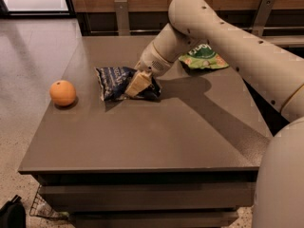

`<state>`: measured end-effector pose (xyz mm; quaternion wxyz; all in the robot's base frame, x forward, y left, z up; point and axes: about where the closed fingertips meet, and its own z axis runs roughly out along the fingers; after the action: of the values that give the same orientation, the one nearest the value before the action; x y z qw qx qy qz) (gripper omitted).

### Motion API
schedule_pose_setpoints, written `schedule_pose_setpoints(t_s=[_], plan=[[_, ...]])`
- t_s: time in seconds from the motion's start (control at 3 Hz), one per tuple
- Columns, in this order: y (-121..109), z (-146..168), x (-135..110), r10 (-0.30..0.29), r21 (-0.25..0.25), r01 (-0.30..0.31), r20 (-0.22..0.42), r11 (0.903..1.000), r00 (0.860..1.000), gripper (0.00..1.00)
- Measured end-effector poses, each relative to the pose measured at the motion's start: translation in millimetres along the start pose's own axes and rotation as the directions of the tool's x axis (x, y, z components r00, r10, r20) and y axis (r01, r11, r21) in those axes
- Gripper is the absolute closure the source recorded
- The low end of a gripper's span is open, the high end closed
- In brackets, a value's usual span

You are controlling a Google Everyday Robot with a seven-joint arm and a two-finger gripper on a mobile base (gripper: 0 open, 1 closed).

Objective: Pick blue chip bag

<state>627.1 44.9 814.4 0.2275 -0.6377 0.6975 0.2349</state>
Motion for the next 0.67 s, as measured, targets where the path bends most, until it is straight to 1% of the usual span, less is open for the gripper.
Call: schedule_pose_setpoints(t_s=[0.33,0.67], plan=[[0.1,-2.9,-2.4,0.000,0.000,0.000,0.000,1.0000,1.000,1.00],[0.9,-4.8,-5.6,-0.006,0.002,0.006,-0.001,1.0000,1.000,1.00]])
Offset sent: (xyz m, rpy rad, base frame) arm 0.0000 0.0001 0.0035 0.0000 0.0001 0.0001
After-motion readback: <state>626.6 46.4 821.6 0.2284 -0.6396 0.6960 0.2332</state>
